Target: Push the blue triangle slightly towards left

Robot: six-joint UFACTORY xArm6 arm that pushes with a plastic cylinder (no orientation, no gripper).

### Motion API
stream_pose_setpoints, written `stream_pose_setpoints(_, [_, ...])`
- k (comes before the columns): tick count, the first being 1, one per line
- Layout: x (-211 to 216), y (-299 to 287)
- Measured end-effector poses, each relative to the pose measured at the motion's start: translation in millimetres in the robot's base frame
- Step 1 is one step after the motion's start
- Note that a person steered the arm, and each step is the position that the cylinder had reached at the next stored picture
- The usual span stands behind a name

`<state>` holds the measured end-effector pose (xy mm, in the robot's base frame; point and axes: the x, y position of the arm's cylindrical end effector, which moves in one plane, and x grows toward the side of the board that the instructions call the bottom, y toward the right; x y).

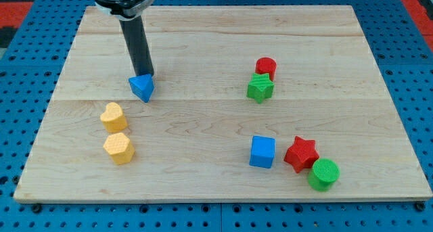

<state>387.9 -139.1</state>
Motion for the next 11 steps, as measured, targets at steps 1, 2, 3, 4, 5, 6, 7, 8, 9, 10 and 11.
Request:
stream_pose_setpoints(1, [-20, 60])
stream_pose_setpoints(2, [0, 132])
stream_pose_setpoints(3, [27, 110])
stream_pose_setpoints(4, [35, 88])
stream_pose_setpoints(5, [35, 69])
stream_pose_setpoints(6, [31, 52])
stream_pose_setpoints(7, [29, 21])
stream_pose_setpoints(8, [29, 9])
stream_pose_setpoints(9, [44, 79])
stream_pose_setpoints(10, [87, 162])
stream_pose_setpoints(11, [111, 152])
